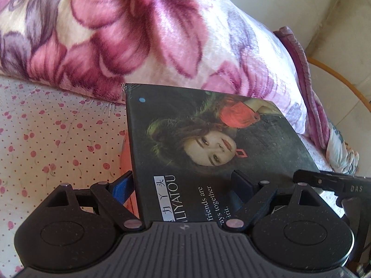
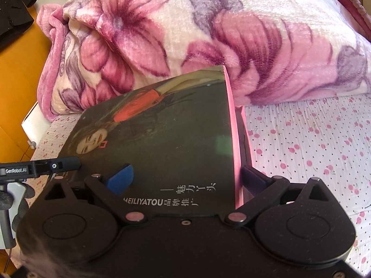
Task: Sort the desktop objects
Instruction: 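Lift the black book with both tools and carry it over the pink box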
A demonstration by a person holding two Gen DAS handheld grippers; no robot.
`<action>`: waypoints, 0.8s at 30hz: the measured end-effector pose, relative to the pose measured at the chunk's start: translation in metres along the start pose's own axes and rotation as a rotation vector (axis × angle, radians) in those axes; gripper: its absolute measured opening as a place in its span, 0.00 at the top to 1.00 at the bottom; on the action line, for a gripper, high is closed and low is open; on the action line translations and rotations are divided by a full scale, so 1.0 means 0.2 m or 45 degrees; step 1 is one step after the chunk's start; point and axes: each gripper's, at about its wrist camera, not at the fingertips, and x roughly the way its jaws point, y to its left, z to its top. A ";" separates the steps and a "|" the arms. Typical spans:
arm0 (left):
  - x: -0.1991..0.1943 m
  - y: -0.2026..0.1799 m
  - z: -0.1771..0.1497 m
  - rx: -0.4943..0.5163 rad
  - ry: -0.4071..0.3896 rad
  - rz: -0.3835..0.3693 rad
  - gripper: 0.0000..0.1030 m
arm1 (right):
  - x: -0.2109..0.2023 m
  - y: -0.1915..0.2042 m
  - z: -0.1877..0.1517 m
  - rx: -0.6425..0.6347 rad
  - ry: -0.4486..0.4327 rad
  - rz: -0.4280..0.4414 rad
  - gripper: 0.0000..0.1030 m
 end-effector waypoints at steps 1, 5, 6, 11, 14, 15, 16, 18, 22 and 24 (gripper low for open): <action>0.02 0.02 0.00 -0.012 0.001 -0.008 0.14 | 0.00 0.00 0.00 -0.003 0.001 -0.002 0.02; 0.06 0.06 -0.02 -0.059 0.007 -0.033 0.14 | 0.01 0.00 -0.02 -0.016 0.003 -0.008 0.02; 0.07 0.07 -0.03 -0.059 0.009 -0.036 0.14 | 0.02 0.00 -0.02 -0.020 0.004 -0.010 0.02; 0.11 0.05 -0.06 -0.059 0.021 -0.034 0.13 | 0.03 -0.04 -0.03 -0.009 0.012 -0.017 0.02; 0.12 0.03 -0.07 -0.057 0.025 -0.023 0.12 | 0.04 -0.07 -0.03 0.007 0.014 -0.010 0.02; 0.13 0.03 -0.07 -0.057 0.026 -0.017 0.12 | 0.04 -0.08 -0.03 0.010 0.013 -0.010 0.02; 0.13 0.02 -0.06 -0.055 0.025 -0.011 0.12 | 0.04 -0.08 -0.03 0.013 0.012 -0.011 0.02; 0.14 0.01 -0.06 -0.052 0.026 0.004 0.12 | 0.05 -0.09 -0.03 0.016 0.010 -0.013 0.02; 0.16 -0.05 -0.07 0.024 0.031 0.073 0.11 | 0.05 -0.09 -0.05 0.014 -0.006 -0.024 0.02; 0.17 -0.07 -0.08 0.021 0.023 0.094 0.09 | 0.05 -0.09 -0.05 0.013 -0.012 -0.025 0.02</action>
